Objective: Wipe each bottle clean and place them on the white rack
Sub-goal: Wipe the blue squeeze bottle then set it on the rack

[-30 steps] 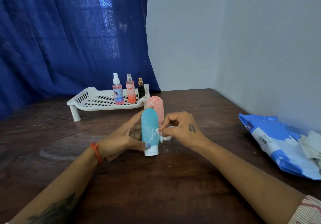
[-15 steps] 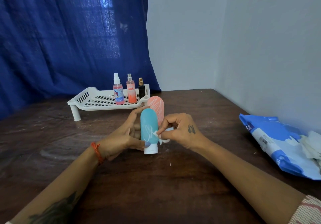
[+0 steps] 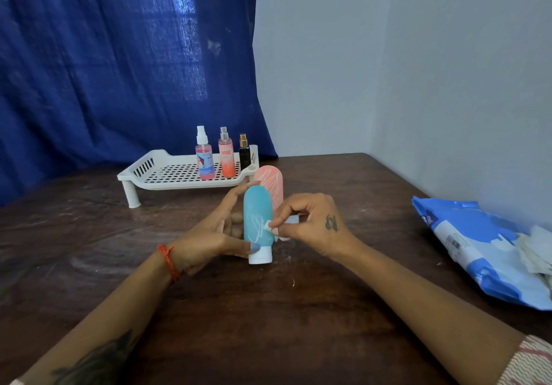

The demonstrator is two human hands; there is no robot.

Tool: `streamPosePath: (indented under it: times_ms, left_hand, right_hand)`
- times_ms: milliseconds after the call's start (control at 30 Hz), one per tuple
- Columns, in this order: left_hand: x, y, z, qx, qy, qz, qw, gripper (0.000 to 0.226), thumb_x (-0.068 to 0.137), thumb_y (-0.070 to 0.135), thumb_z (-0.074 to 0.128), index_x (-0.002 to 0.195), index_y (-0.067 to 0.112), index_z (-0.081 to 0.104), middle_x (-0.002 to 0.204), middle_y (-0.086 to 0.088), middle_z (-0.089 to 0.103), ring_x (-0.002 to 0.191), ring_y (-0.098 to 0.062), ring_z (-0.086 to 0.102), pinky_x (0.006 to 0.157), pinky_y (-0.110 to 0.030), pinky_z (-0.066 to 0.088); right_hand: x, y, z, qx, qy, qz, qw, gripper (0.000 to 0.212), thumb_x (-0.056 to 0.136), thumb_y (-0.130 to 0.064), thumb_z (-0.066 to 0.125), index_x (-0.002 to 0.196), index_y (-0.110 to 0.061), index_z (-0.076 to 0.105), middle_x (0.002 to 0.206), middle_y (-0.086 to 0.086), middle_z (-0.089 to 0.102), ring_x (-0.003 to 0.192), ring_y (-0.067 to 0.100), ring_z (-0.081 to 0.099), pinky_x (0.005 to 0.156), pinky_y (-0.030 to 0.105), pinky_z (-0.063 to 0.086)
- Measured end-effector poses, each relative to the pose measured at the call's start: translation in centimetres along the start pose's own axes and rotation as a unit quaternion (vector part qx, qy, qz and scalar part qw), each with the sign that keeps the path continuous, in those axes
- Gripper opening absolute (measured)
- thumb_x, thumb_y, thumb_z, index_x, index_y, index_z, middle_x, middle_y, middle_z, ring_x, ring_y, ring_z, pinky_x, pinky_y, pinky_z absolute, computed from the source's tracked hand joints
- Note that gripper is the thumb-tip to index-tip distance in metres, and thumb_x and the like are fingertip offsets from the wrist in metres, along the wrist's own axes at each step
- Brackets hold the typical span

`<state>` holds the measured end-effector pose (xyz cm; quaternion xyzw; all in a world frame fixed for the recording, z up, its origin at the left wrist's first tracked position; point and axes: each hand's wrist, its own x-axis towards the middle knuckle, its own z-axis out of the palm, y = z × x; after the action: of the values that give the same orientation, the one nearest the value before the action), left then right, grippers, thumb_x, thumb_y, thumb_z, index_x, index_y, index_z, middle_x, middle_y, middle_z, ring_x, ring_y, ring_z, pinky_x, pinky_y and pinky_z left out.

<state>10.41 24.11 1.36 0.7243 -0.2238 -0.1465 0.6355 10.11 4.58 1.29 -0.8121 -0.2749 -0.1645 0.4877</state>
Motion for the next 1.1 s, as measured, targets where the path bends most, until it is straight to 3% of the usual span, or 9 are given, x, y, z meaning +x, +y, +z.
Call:
streamPosePath:
  times_ms: [133,267,500,733,1000,1100]
  left_hand:
    - [0.17,-0.11,-0.11,0.002,0.0,-0.007,1.0,0.102,0.064,-0.006,0.07,0.14,0.043,0.022,0.131,-0.015,0.053,0.11,-0.029,0.063,0.082,-0.036,0.056]
    - [0.15,-0.15,-0.06,0.001,0.002,-0.005,1.0,0.101,0.064,-0.005,0.07,0.14,0.042,0.023,0.13,-0.014,0.055,0.111,-0.027,0.063,0.082,-0.034,0.056]
    - [0.07,-0.07,0.17,0.003,0.003,0.006,1.0,0.096,0.064,-0.005,0.07,0.136,0.042,0.026,0.127,-0.012,0.058,0.109,-0.026,0.064,0.082,-0.032,0.056]
    - [0.06,0.24,0.38,0.013,0.01,0.002,1.0,0.102,0.059,-0.007,0.074,0.133,0.046,0.027,0.129,-0.009,0.056,0.108,-0.024,0.064,0.085,-0.034,0.056]
    - [0.13,0.07,0.25,0.021,0.006,-0.003,1.0,0.105,0.06,-0.003,0.077,0.136,0.047,0.025,0.139,-0.008,0.047,0.118,-0.028,0.057,0.093,-0.04,0.052]
    - [0.11,0.05,0.23,0.018,0.002,-0.001,1.0,0.105,0.061,-0.004,0.076,0.138,0.045,0.024,0.136,-0.01,0.051,0.115,-0.026,0.06,0.092,-0.039,0.053]
  right_hand:
    - [-0.13,-0.13,-0.28,-0.005,-0.056,0.004,0.998,0.006,0.07,0.0,0.075,0.071,-0.005,0.074,0.071,-0.006,0.067,0.071,0.007,0.063,0.069,0.016,0.053]
    - [-0.02,0.1,-0.28,-0.019,-0.063,0.019,0.998,0.009,0.068,0.003,0.073,0.069,-0.006,0.073,0.067,-0.007,0.066,0.067,0.003,0.062,0.066,0.012,0.05]
    - [0.25,0.31,0.27,-0.022,0.079,-0.019,0.996,0.007,0.075,-0.019,0.076,0.08,-0.015,0.072,0.08,-0.012,0.066,0.078,0.004,0.062,0.067,0.011,0.05]
    - [0.05,0.49,0.27,-0.015,0.024,-0.047,0.999,0.006,0.074,-0.016,0.075,0.078,-0.015,0.072,0.078,-0.02,0.061,0.079,0.002,0.061,0.068,0.008,0.048]
    - [-0.07,0.22,-0.32,0.003,-0.076,-0.019,0.997,0.005,0.073,-0.006,0.075,0.078,-0.008,0.074,0.077,-0.012,0.065,0.076,0.006,0.063,0.07,0.013,0.05]
    - [0.2,0.3,-0.04,-0.011,0.02,-0.064,0.998,0.007,0.075,-0.011,0.075,0.082,-0.011,0.074,0.081,-0.011,0.067,0.078,0.004,0.063,0.069,0.013,0.05]
